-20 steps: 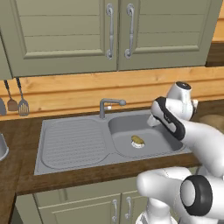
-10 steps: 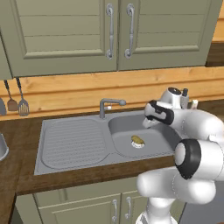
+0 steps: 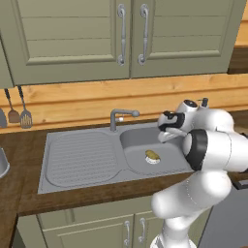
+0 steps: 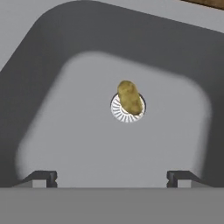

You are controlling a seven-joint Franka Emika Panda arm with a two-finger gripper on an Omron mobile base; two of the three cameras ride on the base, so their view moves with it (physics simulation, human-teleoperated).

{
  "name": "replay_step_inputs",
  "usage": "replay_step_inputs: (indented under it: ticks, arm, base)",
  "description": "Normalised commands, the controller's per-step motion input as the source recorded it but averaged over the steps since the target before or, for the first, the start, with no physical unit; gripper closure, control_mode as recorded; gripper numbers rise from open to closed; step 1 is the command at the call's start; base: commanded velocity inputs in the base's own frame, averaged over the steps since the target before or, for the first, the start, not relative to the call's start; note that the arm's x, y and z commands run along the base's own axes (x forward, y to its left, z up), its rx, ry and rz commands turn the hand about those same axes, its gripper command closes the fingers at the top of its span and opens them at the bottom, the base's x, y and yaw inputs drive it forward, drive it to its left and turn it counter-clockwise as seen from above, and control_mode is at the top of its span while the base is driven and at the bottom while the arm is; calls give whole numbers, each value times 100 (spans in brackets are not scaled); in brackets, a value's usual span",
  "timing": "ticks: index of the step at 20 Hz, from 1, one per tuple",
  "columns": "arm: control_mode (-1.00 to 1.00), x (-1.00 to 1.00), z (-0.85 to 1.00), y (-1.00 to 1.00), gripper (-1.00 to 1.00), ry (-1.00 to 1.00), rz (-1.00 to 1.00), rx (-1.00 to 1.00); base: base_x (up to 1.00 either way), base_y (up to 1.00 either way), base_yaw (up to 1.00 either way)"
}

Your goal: Pick the potato from the sink and place it in the bowl. Then pick the bowl and place it in the microwave. Then close the microwave door and press the start button.

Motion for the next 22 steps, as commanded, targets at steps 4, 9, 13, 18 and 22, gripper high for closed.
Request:
replay_step_inputs:
  ticks: [4,9,13,18,22]
  arm:
    - [-100,16,-18,-23,-100,0,2,2]
    - [-100,31,-34,-4,-100,0,1,0]
    - [-100,20,-42,12,-100,0,1,0]
    - [-100,22,-31,12,-100,0,0,0]
    - [-100,22,-27,19,-100,0,0,0]
  base:
    - [0,0,0]
    - [0,0,0]
    - [0,0,0]
    - [0,0,0]
    - [0,0,0]
